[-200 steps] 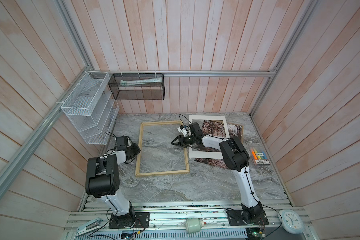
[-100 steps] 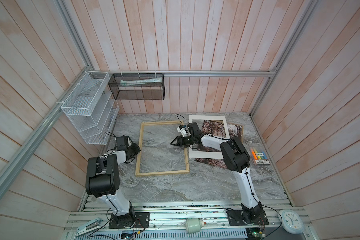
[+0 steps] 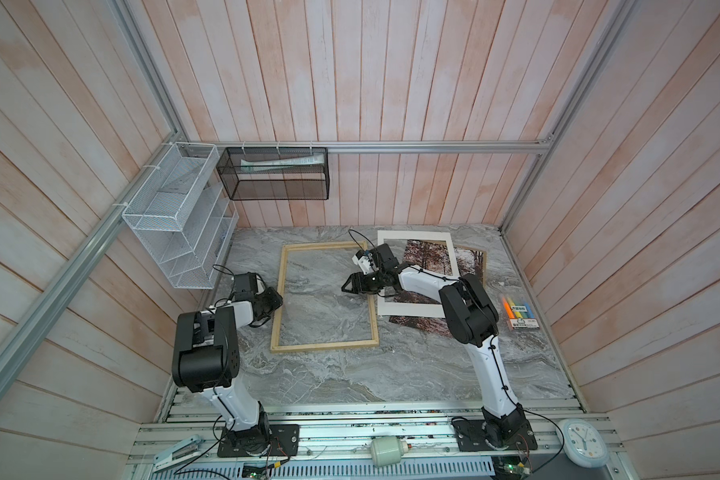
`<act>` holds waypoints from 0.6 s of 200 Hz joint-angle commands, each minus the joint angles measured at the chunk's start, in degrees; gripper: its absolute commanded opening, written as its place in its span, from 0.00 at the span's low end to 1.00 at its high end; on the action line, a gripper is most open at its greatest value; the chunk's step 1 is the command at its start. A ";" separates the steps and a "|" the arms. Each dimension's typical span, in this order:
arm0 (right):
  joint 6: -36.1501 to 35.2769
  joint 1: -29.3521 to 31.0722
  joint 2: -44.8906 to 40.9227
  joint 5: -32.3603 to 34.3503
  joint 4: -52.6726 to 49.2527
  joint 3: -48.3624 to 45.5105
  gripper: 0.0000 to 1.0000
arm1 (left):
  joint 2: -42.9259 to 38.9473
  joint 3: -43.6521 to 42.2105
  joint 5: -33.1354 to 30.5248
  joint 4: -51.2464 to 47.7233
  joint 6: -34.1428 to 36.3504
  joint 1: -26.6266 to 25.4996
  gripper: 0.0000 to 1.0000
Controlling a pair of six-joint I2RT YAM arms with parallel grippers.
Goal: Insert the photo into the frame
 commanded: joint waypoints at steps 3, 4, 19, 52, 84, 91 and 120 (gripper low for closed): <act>-2.12 1.16 -2.16 1.92 -2.30 1.60 0.65 | 1.09 0.40 2.38 -1.65 0.18 -0.67 0.34; -2.17 1.16 -2.20 1.98 -2.36 1.68 0.65 | 1.07 0.40 2.37 -1.68 0.16 -0.67 0.34; -2.64 1.25 -2.40 2.85 -3.23 2.05 0.65 | 1.17 0.40 2.44 -1.68 0.17 -0.67 0.33; -3.47 1.51 -2.65 4.70 -5.00 3.02 0.65 | 1.39 0.44 2.46 -1.63 0.30 -0.67 0.28; -3.98 1.67 -3.02 5.25 -5.67 3.18 0.65 | 1.57 0.44 2.55 -1.57 0.34 -0.67 0.20; -4.02 1.61 -3.02 5.21 -5.80 3.39 0.65 | 1.71 0.39 2.64 -1.49 0.45 -0.67 0.19; -4.77 1.71 -3.02 6.26 -7.01 4.15 0.65 | 2.43 0.48 2.64 -1.63 0.50 -0.67 0.16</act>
